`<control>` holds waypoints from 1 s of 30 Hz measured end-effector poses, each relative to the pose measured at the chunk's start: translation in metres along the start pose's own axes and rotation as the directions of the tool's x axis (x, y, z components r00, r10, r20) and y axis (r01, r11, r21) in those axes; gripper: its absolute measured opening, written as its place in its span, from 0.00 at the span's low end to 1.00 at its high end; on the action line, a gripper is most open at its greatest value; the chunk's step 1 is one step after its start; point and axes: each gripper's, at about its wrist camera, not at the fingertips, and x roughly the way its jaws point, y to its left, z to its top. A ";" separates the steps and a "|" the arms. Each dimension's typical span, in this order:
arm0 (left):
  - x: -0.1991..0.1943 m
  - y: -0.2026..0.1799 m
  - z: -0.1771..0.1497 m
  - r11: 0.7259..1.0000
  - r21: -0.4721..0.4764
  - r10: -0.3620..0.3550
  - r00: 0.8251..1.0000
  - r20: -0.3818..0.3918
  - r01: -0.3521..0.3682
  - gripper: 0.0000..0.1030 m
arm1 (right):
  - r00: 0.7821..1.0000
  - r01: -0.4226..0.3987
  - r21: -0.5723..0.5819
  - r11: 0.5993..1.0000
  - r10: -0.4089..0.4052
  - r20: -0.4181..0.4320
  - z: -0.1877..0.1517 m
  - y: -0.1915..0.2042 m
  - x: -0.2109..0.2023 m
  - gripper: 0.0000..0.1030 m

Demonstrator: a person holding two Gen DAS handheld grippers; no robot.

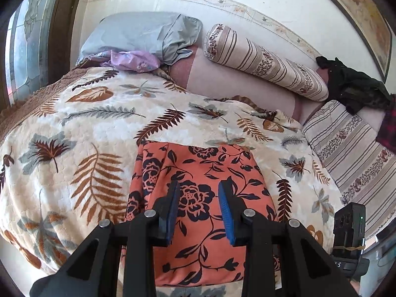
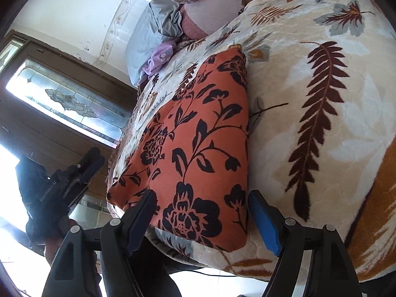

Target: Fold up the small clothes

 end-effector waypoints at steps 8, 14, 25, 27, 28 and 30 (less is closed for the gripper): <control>0.065 0.041 -0.039 0.993 -0.005 0.112 0.976 -0.185 -0.115 0.31 | 0.995 0.083 -0.048 0.995 -0.085 -0.056 0.010 0.005 0.023 0.46; 0.065 0.042 -0.042 0.994 0.013 0.105 0.980 -0.166 -0.104 0.32 | 0.951 0.291 -0.360 0.886 -0.309 0.007 -0.006 0.052 0.021 0.35; 0.065 0.042 -0.041 0.994 0.021 0.113 0.982 -0.151 -0.111 0.32 | 1.000 0.003 0.106 0.994 -0.004 0.009 0.053 -0.021 0.003 0.72; 0.066 0.042 -0.041 0.994 0.020 0.112 0.982 -0.151 -0.110 0.32 | 0.999 -0.030 0.160 0.987 0.032 -0.012 0.066 -0.030 0.014 0.74; 0.066 0.042 -0.041 0.994 0.020 0.111 0.982 -0.150 -0.109 0.32 | 0.998 -0.037 0.184 0.982 0.044 -0.038 0.071 -0.035 0.023 0.73; 0.066 0.042 -0.041 0.994 0.022 0.111 0.982 -0.151 -0.109 0.32 | 0.997 0.044 0.073 0.996 -0.039 -0.066 0.074 -0.019 0.031 0.37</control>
